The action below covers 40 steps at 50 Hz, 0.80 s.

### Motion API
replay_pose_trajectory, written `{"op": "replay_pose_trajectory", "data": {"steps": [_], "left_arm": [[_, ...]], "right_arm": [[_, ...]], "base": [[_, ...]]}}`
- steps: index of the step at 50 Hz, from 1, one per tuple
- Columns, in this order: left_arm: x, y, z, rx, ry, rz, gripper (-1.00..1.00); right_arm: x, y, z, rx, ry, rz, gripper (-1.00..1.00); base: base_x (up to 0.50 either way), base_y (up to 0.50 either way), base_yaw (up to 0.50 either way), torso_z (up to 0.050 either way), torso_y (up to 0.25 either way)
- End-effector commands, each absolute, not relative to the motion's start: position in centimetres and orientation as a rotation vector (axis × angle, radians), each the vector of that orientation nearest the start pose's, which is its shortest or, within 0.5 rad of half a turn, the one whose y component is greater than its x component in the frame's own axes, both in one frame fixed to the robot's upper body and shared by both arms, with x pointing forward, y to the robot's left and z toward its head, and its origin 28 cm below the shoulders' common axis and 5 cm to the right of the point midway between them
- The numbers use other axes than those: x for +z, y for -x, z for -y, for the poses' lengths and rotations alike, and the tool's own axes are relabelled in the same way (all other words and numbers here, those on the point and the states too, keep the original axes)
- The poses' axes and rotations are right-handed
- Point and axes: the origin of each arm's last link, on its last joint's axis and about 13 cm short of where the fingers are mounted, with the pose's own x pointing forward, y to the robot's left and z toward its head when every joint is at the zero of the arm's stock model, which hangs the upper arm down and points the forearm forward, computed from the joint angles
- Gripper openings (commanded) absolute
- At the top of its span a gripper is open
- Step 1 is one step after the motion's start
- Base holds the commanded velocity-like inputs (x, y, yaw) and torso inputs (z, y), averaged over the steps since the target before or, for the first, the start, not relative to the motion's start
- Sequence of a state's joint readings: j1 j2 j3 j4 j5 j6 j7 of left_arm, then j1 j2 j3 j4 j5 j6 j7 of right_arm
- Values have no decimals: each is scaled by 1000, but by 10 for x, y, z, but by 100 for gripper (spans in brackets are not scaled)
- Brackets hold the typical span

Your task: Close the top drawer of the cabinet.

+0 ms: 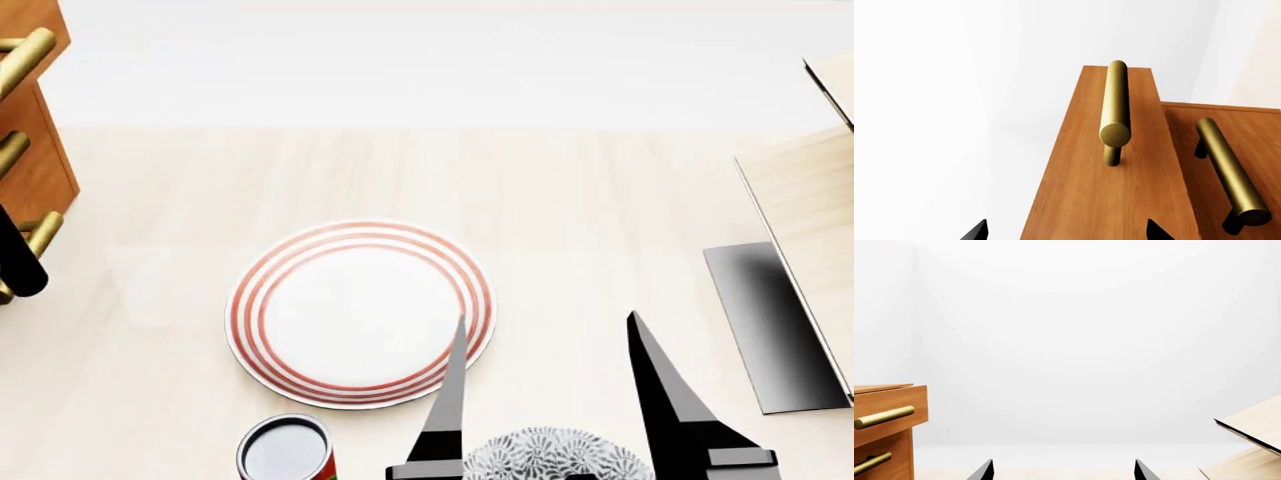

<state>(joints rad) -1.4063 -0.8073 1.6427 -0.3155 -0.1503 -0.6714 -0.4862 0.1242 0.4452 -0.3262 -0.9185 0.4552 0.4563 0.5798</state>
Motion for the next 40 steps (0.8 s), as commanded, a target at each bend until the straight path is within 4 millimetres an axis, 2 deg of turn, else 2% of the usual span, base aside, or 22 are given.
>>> {"op": "replay_pose_trajectory", "data": {"steps": [1, 5, 19, 40], "left_arm": [[194, -339, -376, 427, -1416, -100, 100], [196, -335, -383, 472, -1382, -106, 100], [223, -308, -400, 552, -1400, -140, 100], [221, -306, -405, 553, -1420, -167, 100]], "right_arm": [[168, -164, 79, 102, -68, 358, 100], [167, -164, 79, 102, -69, 357, 100], [167, -164, 79, 102, -67, 354, 100], [166, -164, 78, 103, -66, 351, 100]], "base": [[0, 0, 0, 0, 0], [0, 0, 0, 0, 0], [0, 0, 0, 0, 0], [0, 0, 0, 0, 0]]}}
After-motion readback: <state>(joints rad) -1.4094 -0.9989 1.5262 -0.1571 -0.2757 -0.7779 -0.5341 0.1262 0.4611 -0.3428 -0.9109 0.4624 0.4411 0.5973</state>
